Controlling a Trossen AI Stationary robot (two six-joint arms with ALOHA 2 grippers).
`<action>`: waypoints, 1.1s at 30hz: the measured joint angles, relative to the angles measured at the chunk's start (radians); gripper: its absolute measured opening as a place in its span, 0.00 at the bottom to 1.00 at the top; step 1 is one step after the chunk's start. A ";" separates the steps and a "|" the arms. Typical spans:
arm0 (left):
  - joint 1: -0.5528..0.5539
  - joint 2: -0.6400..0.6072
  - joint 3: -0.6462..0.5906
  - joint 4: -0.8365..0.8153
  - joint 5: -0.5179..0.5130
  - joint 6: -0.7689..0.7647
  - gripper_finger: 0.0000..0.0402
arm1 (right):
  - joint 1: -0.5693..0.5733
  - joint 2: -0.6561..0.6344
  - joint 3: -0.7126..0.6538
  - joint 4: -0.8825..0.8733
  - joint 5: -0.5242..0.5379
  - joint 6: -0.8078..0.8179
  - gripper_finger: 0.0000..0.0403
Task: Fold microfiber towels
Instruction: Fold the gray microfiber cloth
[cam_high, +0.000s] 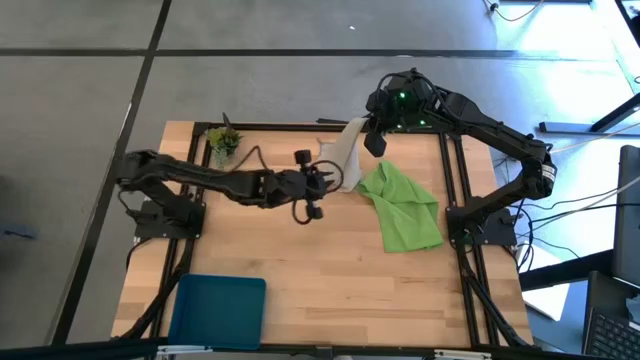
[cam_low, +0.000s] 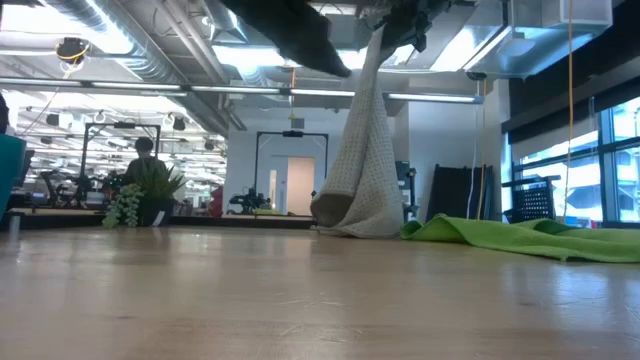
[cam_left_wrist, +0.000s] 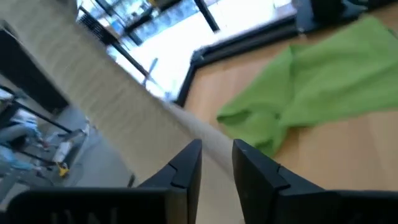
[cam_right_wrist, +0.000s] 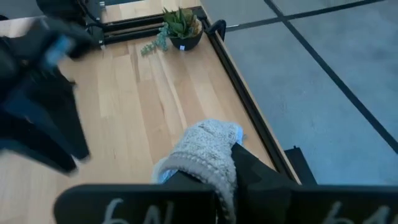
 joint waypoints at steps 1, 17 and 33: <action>0.008 0.022 0.000 0.029 -0.005 0.014 0.20 | 0.000 0.000 0.000 0.000 0.000 0.002 0.01; 0.021 0.258 0.000 0.566 -0.208 0.009 0.19 | 0.000 0.000 0.000 0.014 0.000 0.030 0.01; 0.021 0.295 0.000 0.657 -0.372 -0.031 0.19 | 0.000 0.000 0.000 0.052 0.000 0.030 0.01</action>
